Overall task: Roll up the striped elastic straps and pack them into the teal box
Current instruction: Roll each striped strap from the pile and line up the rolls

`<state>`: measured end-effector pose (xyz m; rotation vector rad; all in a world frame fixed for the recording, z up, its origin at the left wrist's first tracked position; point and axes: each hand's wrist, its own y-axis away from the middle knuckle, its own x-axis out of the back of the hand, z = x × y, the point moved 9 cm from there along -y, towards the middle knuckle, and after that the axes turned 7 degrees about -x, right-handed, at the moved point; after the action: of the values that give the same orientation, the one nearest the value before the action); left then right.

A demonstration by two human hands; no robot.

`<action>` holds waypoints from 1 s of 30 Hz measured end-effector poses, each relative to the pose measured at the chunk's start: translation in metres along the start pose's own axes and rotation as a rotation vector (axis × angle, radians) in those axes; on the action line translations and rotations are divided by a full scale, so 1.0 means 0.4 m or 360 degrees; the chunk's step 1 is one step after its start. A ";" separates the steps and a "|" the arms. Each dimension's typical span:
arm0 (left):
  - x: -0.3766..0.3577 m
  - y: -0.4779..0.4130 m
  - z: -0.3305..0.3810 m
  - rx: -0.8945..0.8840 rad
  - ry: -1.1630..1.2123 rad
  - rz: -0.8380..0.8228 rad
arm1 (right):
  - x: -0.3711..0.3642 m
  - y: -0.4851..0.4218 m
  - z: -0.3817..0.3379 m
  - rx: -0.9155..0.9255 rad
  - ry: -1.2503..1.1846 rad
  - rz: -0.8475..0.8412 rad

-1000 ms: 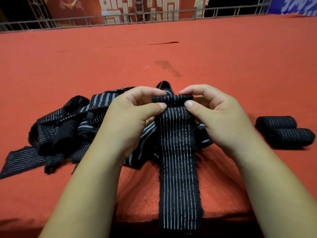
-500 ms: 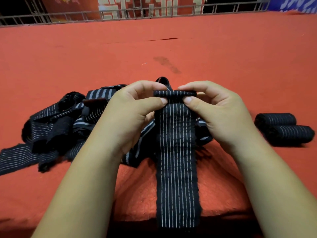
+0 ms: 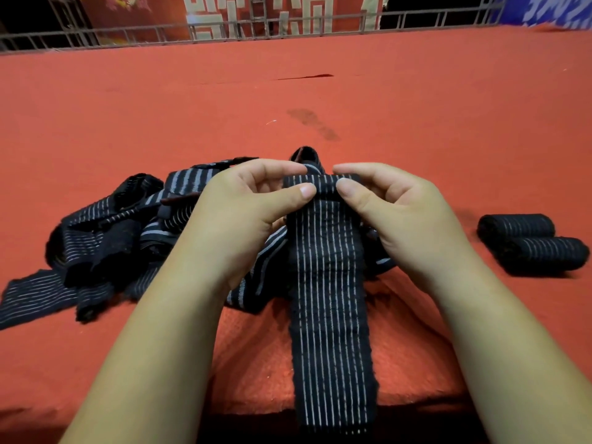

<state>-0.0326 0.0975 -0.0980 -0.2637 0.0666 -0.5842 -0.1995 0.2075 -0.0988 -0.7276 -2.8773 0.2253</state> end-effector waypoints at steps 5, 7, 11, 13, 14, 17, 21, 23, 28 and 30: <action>0.001 0.000 -0.004 0.0016 -0.0022 -0.0043 | 0.000 -0.004 0.003 0.0016 -0.0027 0.0016; -0.006 0.004 -0.004 0.0018 -0.0030 -0.0091 | -0.001 -0.006 0.002 0.0038 -0.0053 0.0035; -0.011 0.004 0.006 -0.0091 -0.0141 -0.0110 | -0.003 -0.006 0.009 -0.0015 -0.0068 0.0027; -0.008 0.004 0.006 -0.0114 -0.0115 -0.0081 | -0.002 -0.006 0.009 -0.0035 -0.0020 0.0007; -0.007 0.005 0.006 -0.0117 -0.0101 -0.0071 | 0.002 -0.006 0.007 -0.0031 0.0021 0.0016; -0.014 0.007 0.007 -0.0114 -0.0078 -0.0085 | 0.010 -0.005 0.001 0.0006 0.0002 0.0051; -0.011 0.004 0.003 -0.0070 -0.0119 -0.0098 | 0.006 -0.005 0.001 0.0016 -0.0124 0.0012; -0.008 0.003 -0.001 -0.0022 -0.0107 -0.0106 | 0.008 -0.005 -0.001 0.0031 -0.0193 0.0001; -0.008 0.008 0.000 0.0026 -0.0071 -0.0143 | -0.001 -0.001 0.002 -0.0009 -0.0262 -0.0053; -0.006 0.007 -0.002 0.0008 -0.0059 -0.0114 | -0.007 0.000 -0.001 -0.0014 -0.0262 -0.0093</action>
<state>-0.0330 0.1009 -0.0993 -0.2726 0.0201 -0.6501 -0.1972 0.2062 -0.0988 -0.6544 -3.0518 0.2778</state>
